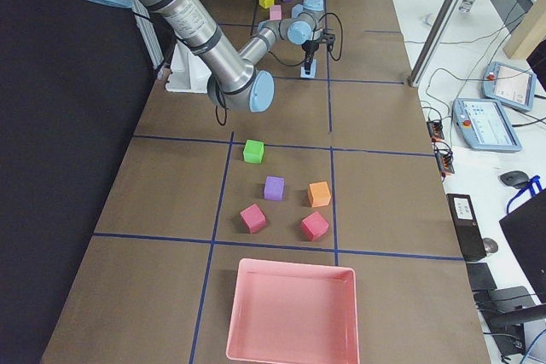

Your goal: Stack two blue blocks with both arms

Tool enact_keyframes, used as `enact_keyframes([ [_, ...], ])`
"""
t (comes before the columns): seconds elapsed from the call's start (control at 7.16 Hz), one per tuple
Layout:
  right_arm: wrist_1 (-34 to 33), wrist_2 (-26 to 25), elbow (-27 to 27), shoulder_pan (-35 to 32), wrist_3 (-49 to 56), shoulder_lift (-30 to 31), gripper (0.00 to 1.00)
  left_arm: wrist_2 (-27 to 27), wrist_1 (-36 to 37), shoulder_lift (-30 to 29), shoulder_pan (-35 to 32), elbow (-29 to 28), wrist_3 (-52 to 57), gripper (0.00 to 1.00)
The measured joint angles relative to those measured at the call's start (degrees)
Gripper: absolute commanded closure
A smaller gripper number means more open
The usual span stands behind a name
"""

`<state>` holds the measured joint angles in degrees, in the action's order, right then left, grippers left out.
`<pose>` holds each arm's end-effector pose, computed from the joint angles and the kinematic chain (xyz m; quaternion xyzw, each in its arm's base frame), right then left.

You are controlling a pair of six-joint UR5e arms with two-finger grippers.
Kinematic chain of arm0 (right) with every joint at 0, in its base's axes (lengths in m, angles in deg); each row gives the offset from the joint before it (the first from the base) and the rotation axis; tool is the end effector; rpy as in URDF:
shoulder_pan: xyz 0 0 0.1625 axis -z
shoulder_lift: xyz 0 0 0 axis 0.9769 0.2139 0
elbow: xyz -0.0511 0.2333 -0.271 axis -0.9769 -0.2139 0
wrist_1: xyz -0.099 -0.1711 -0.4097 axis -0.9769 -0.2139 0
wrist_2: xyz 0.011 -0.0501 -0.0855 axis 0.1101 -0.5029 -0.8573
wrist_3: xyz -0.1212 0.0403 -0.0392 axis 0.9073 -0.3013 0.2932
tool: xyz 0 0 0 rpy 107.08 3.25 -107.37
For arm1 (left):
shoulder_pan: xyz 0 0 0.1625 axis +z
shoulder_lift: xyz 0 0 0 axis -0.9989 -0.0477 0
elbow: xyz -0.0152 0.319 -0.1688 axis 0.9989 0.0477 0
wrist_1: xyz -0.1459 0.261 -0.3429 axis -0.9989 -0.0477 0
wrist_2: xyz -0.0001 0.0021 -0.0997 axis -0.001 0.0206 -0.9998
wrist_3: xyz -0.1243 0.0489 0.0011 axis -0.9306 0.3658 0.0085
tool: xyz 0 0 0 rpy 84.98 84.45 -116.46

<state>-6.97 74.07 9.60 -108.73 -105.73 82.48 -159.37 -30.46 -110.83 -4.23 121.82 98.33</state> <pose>-0.6444 -0.4938 0.1334 -0.0086 -0.3787 0.0809 0.9219 -0.0511 -0.4795 0.6199 0.0093 0.3863 0.0889 0.9181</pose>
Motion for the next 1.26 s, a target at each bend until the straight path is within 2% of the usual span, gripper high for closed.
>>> enact_keyframes([
  [0.28, 0.0, -1.8, -1.61, 1.04, 0.06, -0.92, 0.56, 0.0, 0.0, 0.0, 0.0, -0.01, 0.0, 0.0],
  [0.42, -0.08, -2.1, -1.68, 1.15, 1.11, -0.83, 0.52, 0.0, 0.0, 0.0, 0.0, -0.01, 0.0, 0.0],
  [0.56, -0.14, -2.21, -1.69, 1.16, 2.22, -0.56, 0.36, 0.0, 0.0, 0.0, 0.0, -0.01, 0.0, 0.0],
  [0.7, -0.17, -2.25, -1.69, 1.17, 3.16, -0.13, 0.01, 0.0, 0.0, 0.0, 0.0, -0.01, 0.0, 0.0],
  [0.98, -0.22, -1.97, -1.1, 0.54, 4.4, 0.28, 0.0, 0.02, -0.04, -0.16, 0.0, -0.01, 0.0, 0.0],
  [1.26, -2.91, 0.85, 3.02, -2.42, 5.93, 0.46, 0.0, 0.14, -0.07, -0.56, 0.06, 0.01, 0.0, 0.0],
])
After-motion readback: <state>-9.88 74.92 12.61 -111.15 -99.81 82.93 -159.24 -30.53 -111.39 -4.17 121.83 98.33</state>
